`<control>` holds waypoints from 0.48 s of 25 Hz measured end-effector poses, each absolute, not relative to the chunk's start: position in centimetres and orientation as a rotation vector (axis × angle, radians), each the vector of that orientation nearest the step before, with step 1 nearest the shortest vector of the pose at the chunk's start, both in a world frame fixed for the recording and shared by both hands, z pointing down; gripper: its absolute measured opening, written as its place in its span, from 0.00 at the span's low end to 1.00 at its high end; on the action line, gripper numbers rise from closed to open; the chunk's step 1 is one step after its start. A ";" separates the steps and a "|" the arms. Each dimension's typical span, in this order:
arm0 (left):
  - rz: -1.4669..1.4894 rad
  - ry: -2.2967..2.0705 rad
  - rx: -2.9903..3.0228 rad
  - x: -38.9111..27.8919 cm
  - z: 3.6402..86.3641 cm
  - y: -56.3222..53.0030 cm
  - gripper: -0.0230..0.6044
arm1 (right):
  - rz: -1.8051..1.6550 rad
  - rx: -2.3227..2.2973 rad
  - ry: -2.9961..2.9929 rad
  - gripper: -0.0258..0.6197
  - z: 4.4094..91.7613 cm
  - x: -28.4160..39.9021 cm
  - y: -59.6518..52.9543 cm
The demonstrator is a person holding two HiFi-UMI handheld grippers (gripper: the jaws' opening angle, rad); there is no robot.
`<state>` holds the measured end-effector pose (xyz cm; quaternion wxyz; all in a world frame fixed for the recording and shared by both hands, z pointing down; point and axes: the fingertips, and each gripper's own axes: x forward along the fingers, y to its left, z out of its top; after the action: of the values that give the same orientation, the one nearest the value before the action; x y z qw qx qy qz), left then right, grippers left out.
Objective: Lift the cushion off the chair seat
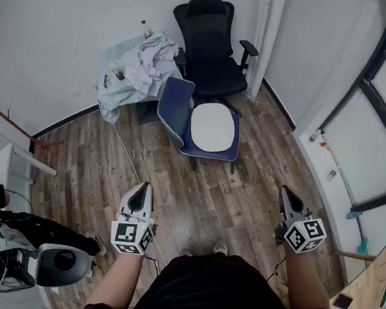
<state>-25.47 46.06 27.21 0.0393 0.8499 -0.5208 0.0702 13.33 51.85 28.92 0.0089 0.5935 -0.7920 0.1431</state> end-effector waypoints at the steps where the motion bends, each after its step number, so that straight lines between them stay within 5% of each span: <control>1: 0.216 -1.593 2.613 -25.4 27.3 45.9 0.04 | 0.448 1.854 -2.474 0.06 29.2 13.3 51.7; 12: 0.263 -1.584 2.638 -22.8 26.6 45.6 0.04 | 0.475 1.847 -2.489 0.06 29.7 15.5 51.5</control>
<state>-22.81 45.62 26.56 0.0265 0.8540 -0.5127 0.0851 15.48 51.50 29.74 0.0027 0.5891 -0.7938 0.1514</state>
